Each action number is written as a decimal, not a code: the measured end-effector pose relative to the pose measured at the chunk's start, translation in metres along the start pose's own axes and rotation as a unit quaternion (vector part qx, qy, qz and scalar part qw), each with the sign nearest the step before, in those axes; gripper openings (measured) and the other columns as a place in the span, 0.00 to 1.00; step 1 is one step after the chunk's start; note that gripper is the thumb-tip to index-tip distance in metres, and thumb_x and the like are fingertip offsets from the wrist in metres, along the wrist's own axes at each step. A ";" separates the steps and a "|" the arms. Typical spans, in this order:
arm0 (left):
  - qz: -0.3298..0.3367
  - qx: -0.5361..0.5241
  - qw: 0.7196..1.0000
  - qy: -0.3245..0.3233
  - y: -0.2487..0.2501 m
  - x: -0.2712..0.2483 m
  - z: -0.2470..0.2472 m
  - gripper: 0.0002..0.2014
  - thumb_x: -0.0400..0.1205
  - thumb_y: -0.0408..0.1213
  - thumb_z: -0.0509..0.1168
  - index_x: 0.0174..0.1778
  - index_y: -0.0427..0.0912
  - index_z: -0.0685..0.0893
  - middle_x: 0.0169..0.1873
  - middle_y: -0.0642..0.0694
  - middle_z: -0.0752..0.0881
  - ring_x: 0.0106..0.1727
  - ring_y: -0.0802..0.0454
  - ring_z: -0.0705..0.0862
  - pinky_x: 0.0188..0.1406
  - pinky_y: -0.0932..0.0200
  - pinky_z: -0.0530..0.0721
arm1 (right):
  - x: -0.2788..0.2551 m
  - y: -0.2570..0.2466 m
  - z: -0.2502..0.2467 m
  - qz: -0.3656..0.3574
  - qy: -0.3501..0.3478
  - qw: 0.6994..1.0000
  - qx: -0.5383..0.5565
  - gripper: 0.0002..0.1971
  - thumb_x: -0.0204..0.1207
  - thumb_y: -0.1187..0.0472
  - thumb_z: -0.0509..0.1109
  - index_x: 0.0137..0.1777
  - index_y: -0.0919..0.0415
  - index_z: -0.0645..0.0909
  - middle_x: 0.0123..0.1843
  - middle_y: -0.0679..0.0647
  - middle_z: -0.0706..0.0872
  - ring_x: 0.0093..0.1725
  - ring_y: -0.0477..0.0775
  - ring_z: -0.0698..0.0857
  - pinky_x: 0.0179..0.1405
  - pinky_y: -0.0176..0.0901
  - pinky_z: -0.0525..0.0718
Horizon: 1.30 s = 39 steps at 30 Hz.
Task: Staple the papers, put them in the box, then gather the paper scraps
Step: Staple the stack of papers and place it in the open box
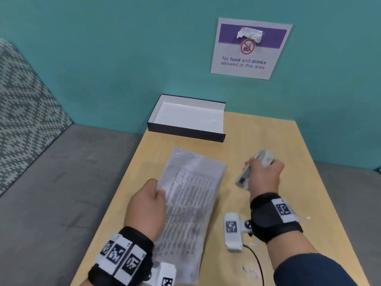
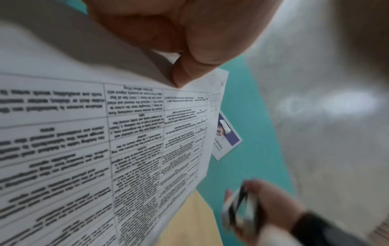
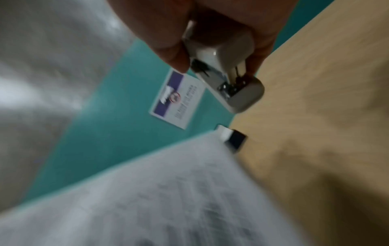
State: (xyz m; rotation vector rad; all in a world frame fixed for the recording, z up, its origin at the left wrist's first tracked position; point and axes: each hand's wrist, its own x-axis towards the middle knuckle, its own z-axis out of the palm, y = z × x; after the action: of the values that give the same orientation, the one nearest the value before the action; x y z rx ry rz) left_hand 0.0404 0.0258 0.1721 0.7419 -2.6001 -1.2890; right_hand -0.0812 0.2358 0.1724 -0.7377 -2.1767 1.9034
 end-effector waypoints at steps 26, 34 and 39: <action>0.080 -0.136 0.984 0.086 0.027 -0.005 -0.046 0.11 0.83 0.32 0.64 0.34 0.45 0.81 0.33 0.51 0.87 0.32 0.65 0.80 0.31 0.77 0.74 | -0.074 0.107 -0.039 -0.101 -0.355 0.873 -0.320 0.09 0.78 0.47 0.65 0.41 0.50 0.73 0.29 0.46 0.77 0.30 0.47 0.76 0.38 0.46 0.78; 0.023 -0.511 0.859 0.021 0.072 0.016 -0.046 0.22 0.85 0.24 0.55 0.33 0.48 0.88 0.36 0.50 0.93 0.33 0.59 0.90 0.29 0.65 0.85 | -0.084 0.076 0.001 0.371 -0.378 0.823 0.207 0.24 0.77 0.56 0.74 0.72 0.57 0.76 0.69 0.66 0.84 0.71 0.72 0.79 0.76 0.68 0.69; -0.071 -0.552 0.829 0.049 0.059 0.035 -0.036 0.11 0.85 0.28 0.58 0.40 0.43 0.80 0.32 0.48 0.89 0.29 0.56 0.87 0.26 0.62 0.85 | -0.078 0.063 0.009 0.292 -0.406 0.807 0.314 0.30 0.69 0.67 0.76 0.71 0.46 0.78 0.69 0.64 0.85 0.68 0.73 0.82 0.75 0.75 0.67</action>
State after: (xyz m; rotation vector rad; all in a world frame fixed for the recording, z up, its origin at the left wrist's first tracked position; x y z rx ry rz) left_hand 0.0011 0.0134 0.2371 0.6871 -1.2787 -2.3011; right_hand -0.0014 0.1961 0.1255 -0.5226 -1.4174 3.5255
